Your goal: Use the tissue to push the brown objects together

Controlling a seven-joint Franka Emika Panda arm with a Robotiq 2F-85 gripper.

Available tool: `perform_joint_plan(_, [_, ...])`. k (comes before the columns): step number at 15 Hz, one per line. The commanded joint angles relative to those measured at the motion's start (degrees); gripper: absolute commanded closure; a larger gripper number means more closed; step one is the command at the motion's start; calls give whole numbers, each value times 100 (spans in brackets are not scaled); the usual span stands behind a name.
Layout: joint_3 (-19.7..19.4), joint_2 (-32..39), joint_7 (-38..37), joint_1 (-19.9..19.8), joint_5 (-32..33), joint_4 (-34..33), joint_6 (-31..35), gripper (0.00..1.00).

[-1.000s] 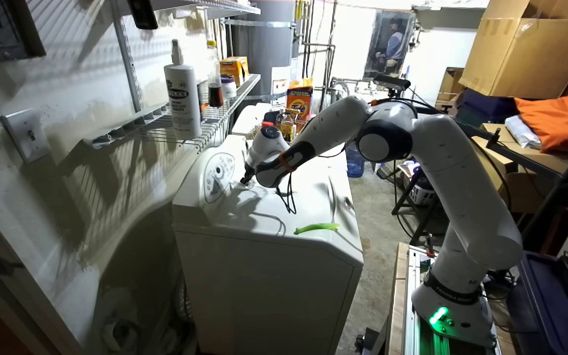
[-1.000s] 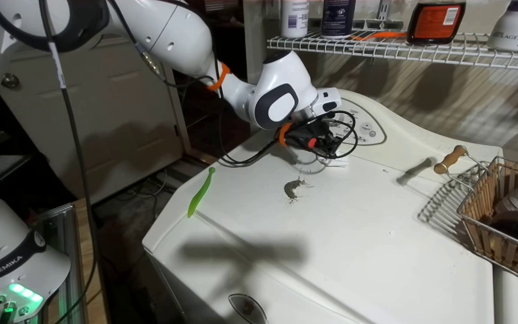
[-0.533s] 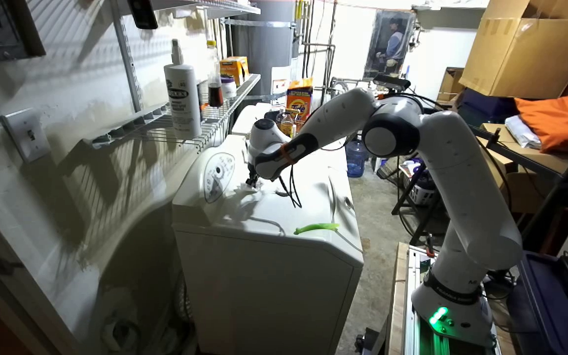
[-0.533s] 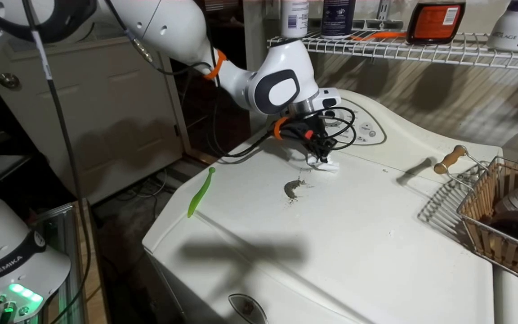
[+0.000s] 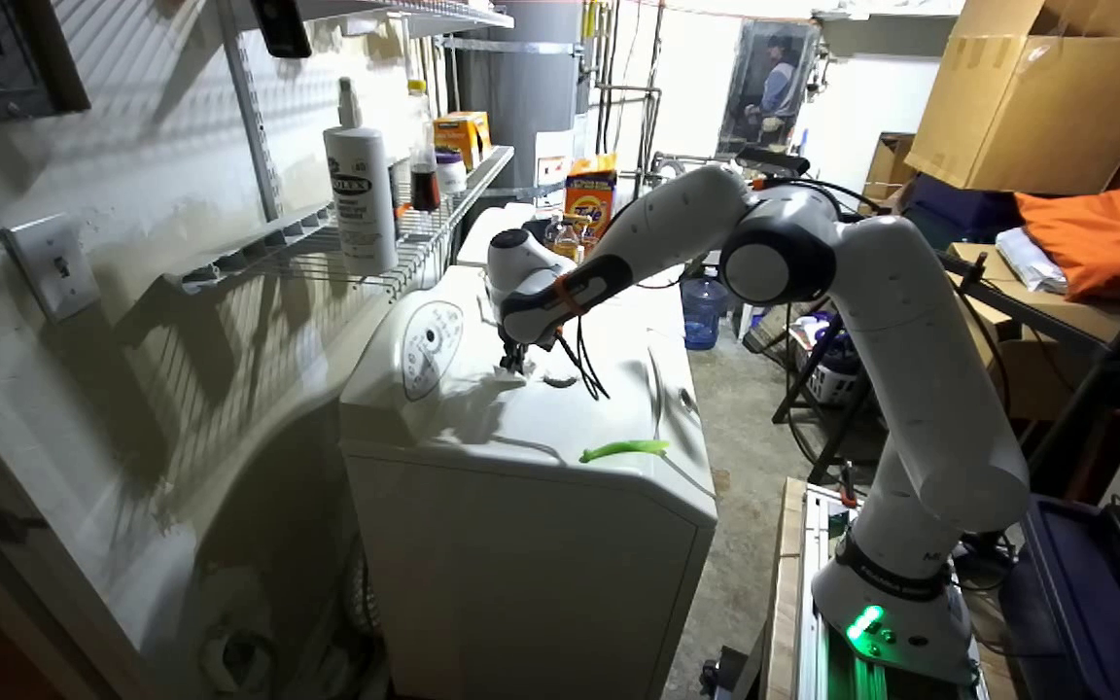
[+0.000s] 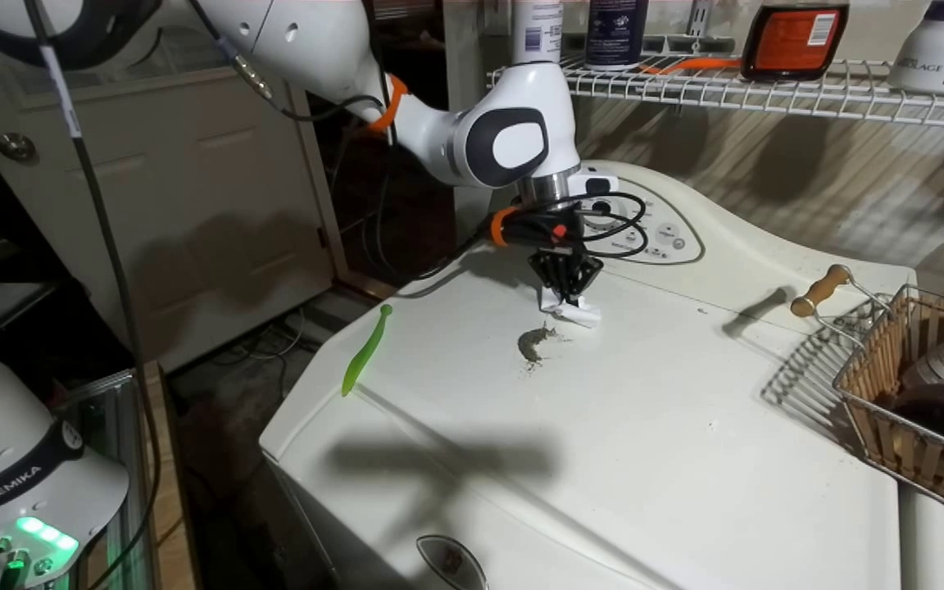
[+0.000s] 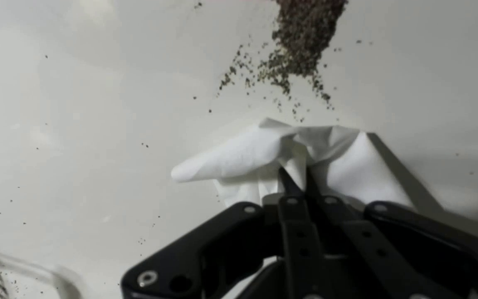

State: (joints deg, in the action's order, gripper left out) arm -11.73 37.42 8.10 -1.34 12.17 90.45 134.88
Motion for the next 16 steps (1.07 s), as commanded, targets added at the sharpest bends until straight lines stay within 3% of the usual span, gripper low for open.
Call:
perform_joint_plan(1, [82,160,28,-110,344,186,-575,99])
perform_joint_plan(16, [211,101,612,-236,839,214,-2117,99])
